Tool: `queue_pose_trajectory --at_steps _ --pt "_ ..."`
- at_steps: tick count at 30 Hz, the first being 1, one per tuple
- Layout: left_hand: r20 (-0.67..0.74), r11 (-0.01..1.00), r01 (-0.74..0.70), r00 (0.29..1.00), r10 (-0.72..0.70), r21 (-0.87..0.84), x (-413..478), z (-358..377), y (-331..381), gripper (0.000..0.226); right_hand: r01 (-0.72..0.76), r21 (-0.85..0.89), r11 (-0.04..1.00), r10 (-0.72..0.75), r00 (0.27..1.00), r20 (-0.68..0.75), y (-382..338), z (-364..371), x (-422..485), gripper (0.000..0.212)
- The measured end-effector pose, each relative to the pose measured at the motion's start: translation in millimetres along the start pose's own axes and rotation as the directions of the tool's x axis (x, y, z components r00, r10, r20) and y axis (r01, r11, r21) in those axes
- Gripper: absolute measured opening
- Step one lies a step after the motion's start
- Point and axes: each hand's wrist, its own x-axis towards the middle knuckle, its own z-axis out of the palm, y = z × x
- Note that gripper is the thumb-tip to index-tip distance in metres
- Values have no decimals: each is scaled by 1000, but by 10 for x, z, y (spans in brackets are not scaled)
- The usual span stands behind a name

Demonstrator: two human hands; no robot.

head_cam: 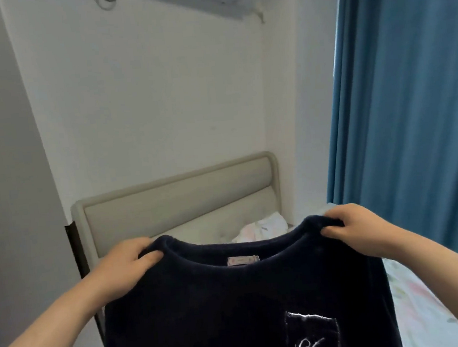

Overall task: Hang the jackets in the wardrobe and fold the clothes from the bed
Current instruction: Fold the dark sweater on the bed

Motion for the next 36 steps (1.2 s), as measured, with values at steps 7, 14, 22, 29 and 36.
queue_pose_trajectory --at_steps 7,14,22,29,36 --pt "171 967 253 954 -245 -30 226 1471 -1449 16 -264 68 962 234 927 294 612 1933 445 21" --pt "249 878 473 861 -442 -75 393 2707 -2724 10 -448 20 894 413 841 351 1018 3665 906 26" --pt "148 819 572 815 -560 -48 733 3922 -4122 19 -484 -207 850 514 849 122 1310 5708 1593 21" --pt "71 804 587 802 -593 94 1302 4765 -5340 32 -528 -131 839 533 846 3 1546 7278 2316 22" --pt "-269 861 445 885 -380 246 2365 5046 -6016 26 -351 -77 933 336 929 -158 1767 7981 3697 21"
